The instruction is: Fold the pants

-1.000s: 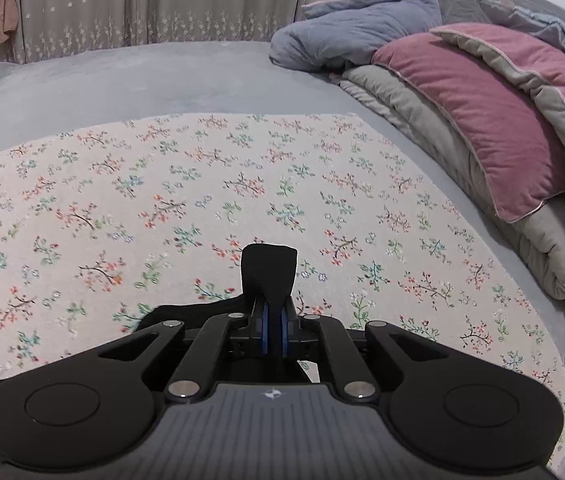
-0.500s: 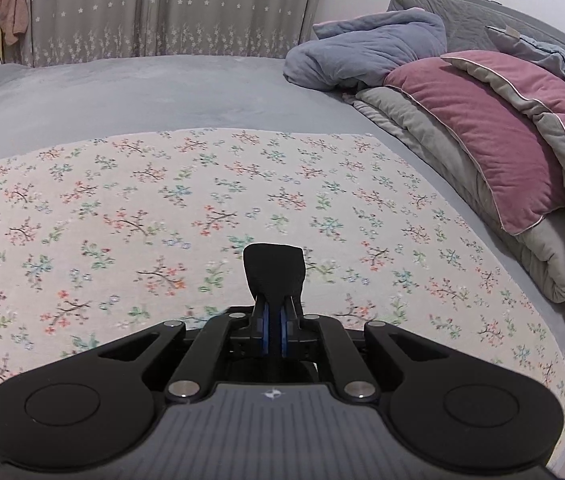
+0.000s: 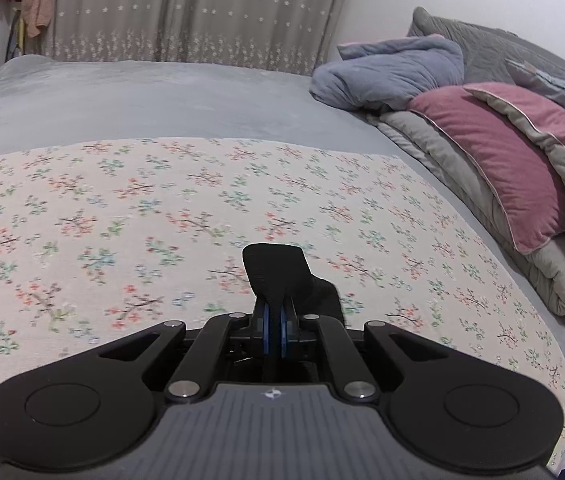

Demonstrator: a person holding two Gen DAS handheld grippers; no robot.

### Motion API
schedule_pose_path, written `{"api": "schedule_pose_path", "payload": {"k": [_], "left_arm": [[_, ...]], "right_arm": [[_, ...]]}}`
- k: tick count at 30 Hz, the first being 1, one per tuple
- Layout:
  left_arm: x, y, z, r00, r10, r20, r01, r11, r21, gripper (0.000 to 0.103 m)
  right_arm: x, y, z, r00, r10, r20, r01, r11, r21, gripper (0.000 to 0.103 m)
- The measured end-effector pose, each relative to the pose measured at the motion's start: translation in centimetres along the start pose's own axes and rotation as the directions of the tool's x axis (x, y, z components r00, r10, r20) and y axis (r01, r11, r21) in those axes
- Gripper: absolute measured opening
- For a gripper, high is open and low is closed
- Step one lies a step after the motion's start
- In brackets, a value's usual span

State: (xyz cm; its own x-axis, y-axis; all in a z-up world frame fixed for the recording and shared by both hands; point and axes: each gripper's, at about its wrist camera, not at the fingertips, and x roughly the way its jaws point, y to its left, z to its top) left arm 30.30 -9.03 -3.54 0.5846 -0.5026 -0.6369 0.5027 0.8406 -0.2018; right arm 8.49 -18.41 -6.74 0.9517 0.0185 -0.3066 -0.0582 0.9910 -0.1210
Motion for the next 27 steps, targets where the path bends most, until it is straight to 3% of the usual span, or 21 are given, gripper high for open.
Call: {"api": "schedule_pose_path", "payload": {"k": [16,27], "left_arm": [[-2.9,10.0,-1.6,0.999,0.052,-0.006,-0.052,0.999,0.001,0.006],[-3.7,17.4,-4.9,0.997,0.073,-0.027,-0.076,0.984,-0.161,0.006]], "right_arm": [[4.0,5.9,0.5,0.993,0.117,-0.018,-0.118,0.991,-0.063,0.008],[6.4,11.4,0.7,0.973,0.209,-0.097,-0.213,0.976,-0.036,0.008]]}}
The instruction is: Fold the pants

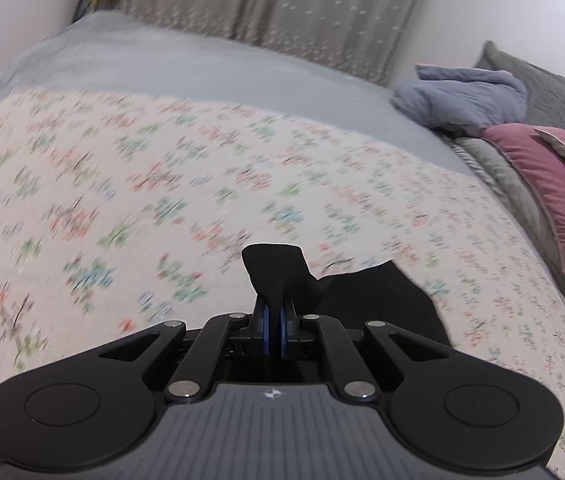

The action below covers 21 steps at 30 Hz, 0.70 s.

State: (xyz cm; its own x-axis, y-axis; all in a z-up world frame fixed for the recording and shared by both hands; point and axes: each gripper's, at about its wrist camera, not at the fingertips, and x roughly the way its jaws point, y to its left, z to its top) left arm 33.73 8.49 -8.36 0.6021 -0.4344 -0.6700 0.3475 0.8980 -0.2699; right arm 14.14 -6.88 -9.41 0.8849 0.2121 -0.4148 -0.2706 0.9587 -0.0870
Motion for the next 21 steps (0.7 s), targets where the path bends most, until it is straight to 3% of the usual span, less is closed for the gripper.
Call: {"api": "schedule_pose_path", "payload": {"k": [8,12,21], "left_arm": [[-0.7,2.7,-0.9,1.0,0.024,0.012,-0.023,0.998,-0.053,0.006],[0.5,3.2,-2.4,0.997,0.068,-0.033,-0.068,0.998,-0.007,0.006],[0.3,2.6,-3.1,0.996,0.08,0.027,-0.082,0.995,0.055,0.009]], "right_arm": [[0.0,1.5,1.1,1.0,0.015,-0.017,-0.014,0.999,0.032,0.008],[1.4,2.2,0.7,0.997,0.018,-0.074,-0.015,0.999,0.041,0.008],[2.2,2.5,0.1,0.998,0.028,-0.055,-0.023,0.995,0.094,0.016]]}}
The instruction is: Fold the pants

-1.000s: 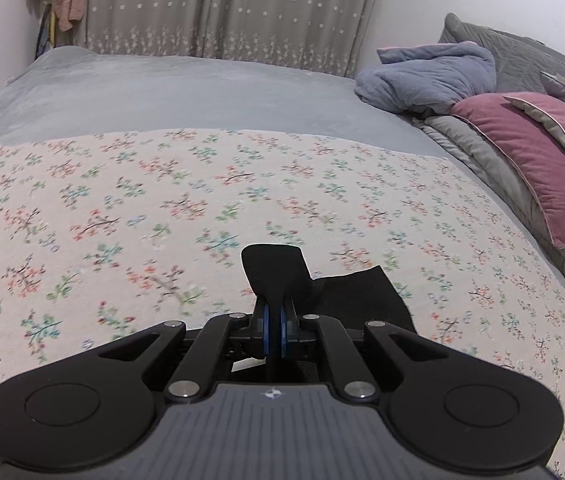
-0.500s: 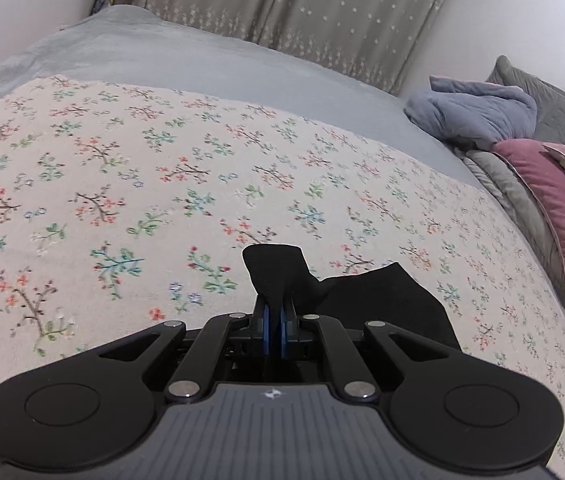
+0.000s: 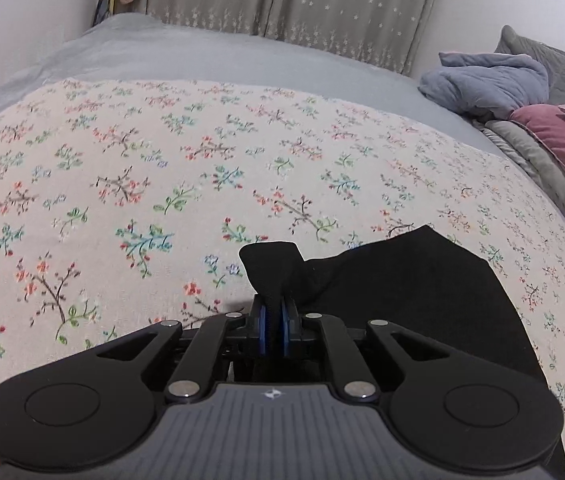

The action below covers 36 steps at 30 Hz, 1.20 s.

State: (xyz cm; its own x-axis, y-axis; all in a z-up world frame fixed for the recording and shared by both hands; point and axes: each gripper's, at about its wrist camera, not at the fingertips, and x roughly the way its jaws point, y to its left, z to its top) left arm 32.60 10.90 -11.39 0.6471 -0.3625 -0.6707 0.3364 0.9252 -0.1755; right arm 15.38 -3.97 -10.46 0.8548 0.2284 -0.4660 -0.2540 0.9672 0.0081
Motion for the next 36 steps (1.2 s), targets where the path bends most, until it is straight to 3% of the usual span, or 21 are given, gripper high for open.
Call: {"api": "schedule_pose_path", "payload": {"k": [3,5,7,10,14,17,23,24,25,26,28,33,36], "left_arm": [[0.1,-0.4,0.0,1.0,0.007,0.016,-0.008,1.0,0.029,0.011],[-0.1,-0.2,-0.1,1.0,0.017,0.026,-0.018,0.999,0.03,0.021],[-0.6,0.5,0.0,0.999,0.027,0.037,-0.027,1.0,-0.005,0.026],[-1.8,1.9,-0.1,0.997,0.051,0.059,-0.046,0.996,-0.083,0.026],[-4.4,2.7,-0.3,0.992,0.079,0.094,-0.065,0.987,-0.145,0.026],[-6.9,1.5,-0.4,0.988,0.086,0.127,-0.067,0.987,-0.149,0.026],[-10.4,-3.3,-1.6,0.989,0.031,0.145,-0.006,0.986,-0.169,0.026],[-10.5,-4.3,-1.9,0.99,0.028,0.142,-0.005,0.987,-0.161,0.026],[-10.7,-5.4,-2.3,0.99,0.03,0.135,-0.011,0.99,-0.143,0.026],[-10.5,-6.1,-2.8,0.991,0.035,0.131,-0.018,0.992,-0.123,0.026],[-9.9,-7.4,-4.0,0.992,0.049,0.112,-0.041,0.996,-0.074,0.026],[-6.3,-6.4,-6.8,0.992,0.123,-0.004,-0.123,0.992,-0.026,0.023],[-5.7,-5.4,-7.7,0.99,0.142,-0.015,-0.142,0.989,-0.032,0.018]], "right_arm": [[-0.1,-0.3,0.0,0.999,0.051,0.008,-0.051,0.998,0.046,0.035],[-0.3,-0.1,-0.3,0.995,0.098,0.014,-0.099,0.994,0.046,0.053],[-1.2,0.0,-0.9,0.994,0.109,0.031,-0.11,0.993,0.039,0.053],[-3.2,-1.2,-1.7,0.989,0.123,0.083,-0.13,0.987,0.098,0.053],[-5.1,-3.8,-2.2,0.989,0.117,0.086,-0.13,0.979,0.159,0.053],[-7.1,-6.1,-1.5,0.988,0.088,0.125,-0.11,0.978,0.179,0.053],[-8.8,-12.1,0.0,0.986,-0.019,0.166,-0.031,0.955,0.294,0.053],[-8.6,-13.0,-0.1,0.987,-0.029,0.161,-0.022,0.951,0.309,0.052],[-8.3,-13.8,-0.2,0.987,-0.045,0.153,-0.006,0.947,0.32,0.045],[-7.9,-14.4,-0.5,0.988,-0.06,0.144,0.01,0.944,0.328,0.027],[-6.5,-15.4,-1.2,0.991,-0.08,0.106,0.039,0.937,0.347,0.016],[-3.5,-16.1,-4.1,0.997,-0.069,-0.029,0.075,0.933,0.351,0.016],[-3.1,-15.4,-5.7,0.996,-0.072,-0.043,0.082,0.939,0.333,0.016]]}}
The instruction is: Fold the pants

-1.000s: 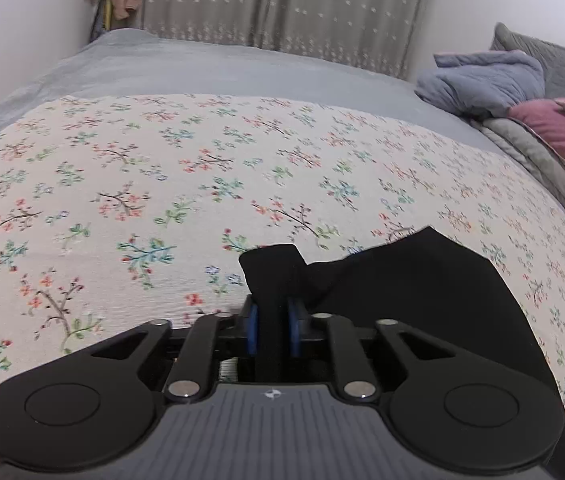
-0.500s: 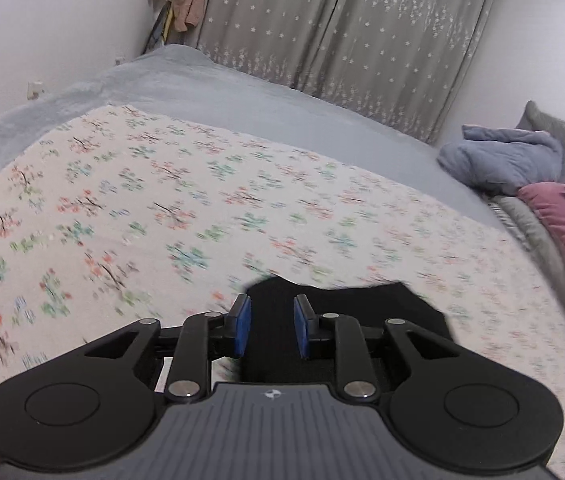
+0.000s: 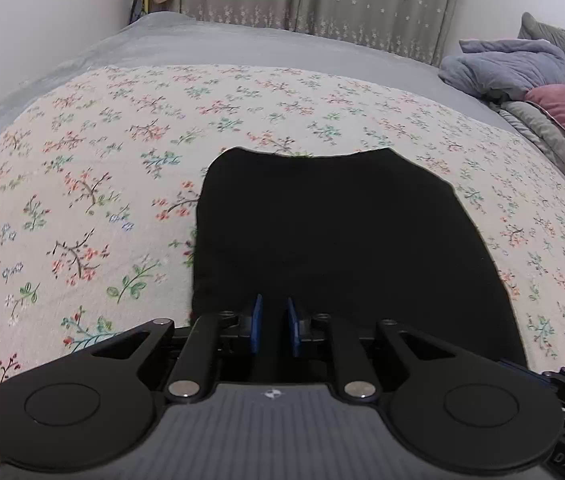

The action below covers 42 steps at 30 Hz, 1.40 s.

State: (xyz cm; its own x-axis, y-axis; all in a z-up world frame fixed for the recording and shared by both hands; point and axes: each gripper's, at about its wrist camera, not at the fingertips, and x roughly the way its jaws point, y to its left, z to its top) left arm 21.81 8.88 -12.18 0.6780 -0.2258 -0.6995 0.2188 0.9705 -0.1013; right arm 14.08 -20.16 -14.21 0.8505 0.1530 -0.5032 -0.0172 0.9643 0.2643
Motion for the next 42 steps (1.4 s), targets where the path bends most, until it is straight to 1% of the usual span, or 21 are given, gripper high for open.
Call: {"api": "schedule_pose_path", "payload": {"k": [2,4,7,12,17,20,22,24,25,26,28,32,34,36,37,39,40,41,42], "left_arm": [[-0.2,0.6,-0.2,1.0,0.025,0.01,-0.025,1.0,-0.004,0.019],[-0.4,1.4,-0.6,1.0,0.023,0.007,-0.023,1.0,-0.018,0.018],[-0.8,2.1,-0.8,1.0,0.026,0.005,-0.026,0.999,-0.042,0.018],[-1.8,1.9,-1.6,0.999,0.053,0.014,-0.052,0.999,-0.013,0.018],[-1.8,1.7,-1.9,0.997,0.075,0.014,-0.076,0.997,0.007,0.019],[-1.9,1.5,-2.0,0.996,0.086,0.019,-0.087,0.996,0.021,0.019],[-2.0,2.0,-1.8,0.997,0.077,0.014,-0.077,0.997,-0.004,0.019],[-2.2,2.7,-1.6,0.999,0.053,0.014,-0.052,0.998,-0.045,0.019],[-2.3,3.0,-1.4,0.999,0.033,0.018,-0.032,0.997,-0.065,0.019],[-2.5,3.2,-1.3,1.0,0.021,0.024,-0.019,0.997,-0.074,0.021],[-2.6,3.2,-1.3,0.999,0.018,0.034,-0.016,0.997,-0.074,0.027],[-1.7,2.6,-1.6,1.0,0.024,0.014,-0.024,0.998,-0.057,0.027],[-1.6,2.3,-1.5,0.999,0.034,0.02,-0.033,0.999,-0.041,0.027],[-1.7,2.5,-1.2,0.999,0.026,0.019,-0.025,0.998,-0.061,0.027],[-1.8,2.8,-1.1,1.0,0.02,0.019,-0.018,0.997,-0.078,0.029],[-2.0,3.3,-0.8,1.0,0.01,0.023,-0.008,0.995,-0.104,0.037],[-2.1,3.5,-0.7,1.0,0.009,0.027,-0.006,0.994,-0.113,0.049],[-2.3,3.7,-0.6,1.0,0.006,0.031,-0.002,0.993,-0.12,0.067],[-2.4,4.0,-0.6,0.999,0.0,0.037,0.004,0.991,-0.132,0.074]], "right_arm": [[0.0,0.4,0.1,1.0,-0.001,-0.005,0.001,1.0,-0.003,0.016],[0.4,0.4,0.3,1.0,-0.004,-0.013,0.004,1.0,-0.013,0.016],[0.2,0.4,-0.3,1.0,0.008,-0.014,-0.008,1.0,-0.017,0.016],[-0.4,0.2,-0.6,0.999,0.021,-0.03,-0.021,1.0,-0.017,0.016],[-1.4,0.1,-0.8,0.996,0.029,-0.085,-0.032,0.999,-0.033,0.016],[-2.3,-0.1,-1.1,0.994,0.042,-0.102,-0.044,0.999,-0.016,0.016],[-2.9,0.4,-1.3,0.993,0.035,-0.114,-0.041,0.998,-0.045,0.016],[-3.3,1.1,-1.6,0.992,0.025,-0.125,-0.036,0.995,-0.091,0.017],[-3.4,1.5,-1.7,0.993,0.021,-0.12,-0.034,0.993,-0.111,0.02],[-3.4,1.7,-1.8,0.993,0.021,-0.118,-0.036,0.992,-0.122,0.021],[-3.1,1.9,-2.0,0.993,0.024,-0.115,-0.038,0.992,-0.122,0.024],[-2.7,2.3,-2.4,0.993,0.016,-0.114,-0.033,0.988,-0.149,0.024],[-2.7,2.6,-2.4,0.993,0.007,-0.116,-0.027,0.985,-0.169,0.025],[-2.9,2.6,-2.1,0.992,0.013,-0.124,-0.035,0.985,-0.172,0.025],[-3.1,2.5,-1.9,0.992,0.022,-0.124,-0.042,0.985,-0.165,0.025],[-3.9,1.8,-1.3,0.994,0.045,-0.103,-0.059,0.989,-0.138,0.024],[-4.3,1.4,-0.9,0.995,0.053,-0.088,-0.063,0.991,-0.116,0.024],[-4.7,0.8,-0.4,0.996,0.055,-0.068,-0.061,0.994,-0.09,0.026],[-5.1,0.2,0.0,0.997,0.058,-0.049,-0.061,0.996,-0.064,0.026]]}}
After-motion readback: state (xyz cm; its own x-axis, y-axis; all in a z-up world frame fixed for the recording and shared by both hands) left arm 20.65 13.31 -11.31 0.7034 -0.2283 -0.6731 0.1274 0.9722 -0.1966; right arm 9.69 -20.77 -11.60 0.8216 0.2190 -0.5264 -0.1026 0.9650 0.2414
